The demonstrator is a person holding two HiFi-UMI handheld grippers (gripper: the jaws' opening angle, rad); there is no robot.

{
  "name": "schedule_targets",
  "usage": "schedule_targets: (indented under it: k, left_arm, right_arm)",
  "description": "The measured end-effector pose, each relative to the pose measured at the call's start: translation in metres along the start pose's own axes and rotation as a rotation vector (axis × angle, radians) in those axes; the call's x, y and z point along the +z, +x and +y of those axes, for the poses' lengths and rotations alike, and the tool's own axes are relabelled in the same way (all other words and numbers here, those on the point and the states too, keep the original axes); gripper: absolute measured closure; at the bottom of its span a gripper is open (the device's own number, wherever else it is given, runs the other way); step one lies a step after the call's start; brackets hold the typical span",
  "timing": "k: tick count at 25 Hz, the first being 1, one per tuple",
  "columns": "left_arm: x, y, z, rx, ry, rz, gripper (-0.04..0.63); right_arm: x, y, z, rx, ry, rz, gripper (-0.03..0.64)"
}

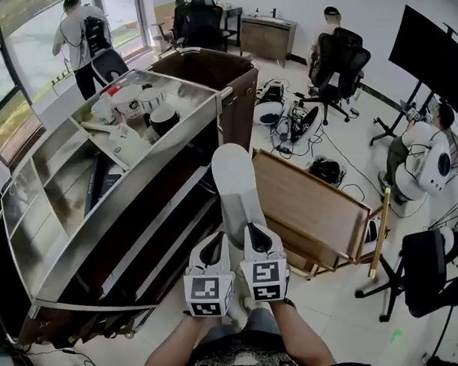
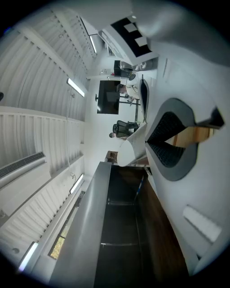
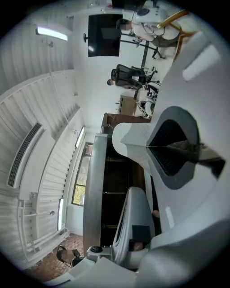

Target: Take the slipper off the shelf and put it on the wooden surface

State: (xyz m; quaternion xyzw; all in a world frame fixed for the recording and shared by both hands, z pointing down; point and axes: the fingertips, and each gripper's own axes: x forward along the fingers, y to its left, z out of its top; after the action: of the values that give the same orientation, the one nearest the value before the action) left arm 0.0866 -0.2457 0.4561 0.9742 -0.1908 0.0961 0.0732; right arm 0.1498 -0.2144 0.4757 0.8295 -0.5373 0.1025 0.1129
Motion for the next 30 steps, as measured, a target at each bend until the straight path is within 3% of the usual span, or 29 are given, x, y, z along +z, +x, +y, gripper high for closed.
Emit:
schedule_targets:
  k: [13, 23, 30]
  left_arm:
    - [-0.002, 0.056, -0.084, -0.207, 0.037, 0.020, 0.590]
    - [-0.021, 0.130, -0.161, -0.314, 0.027, 0.067, 0.589]
    - [-0.030, 0.171, -0.223, -0.393, 0.072, 0.056, 0.589]
  right_arm:
    - [-0.030, -0.035, -0.098, -0.230, 0.073, 0.033, 0.607]
    - [-0.071, -0.054, -0.204, -0.396, 0.138, 0.073, 0.607]
    - [-0.095, -0.066, -0.267, -0.477, 0.178, 0.081, 0.607]
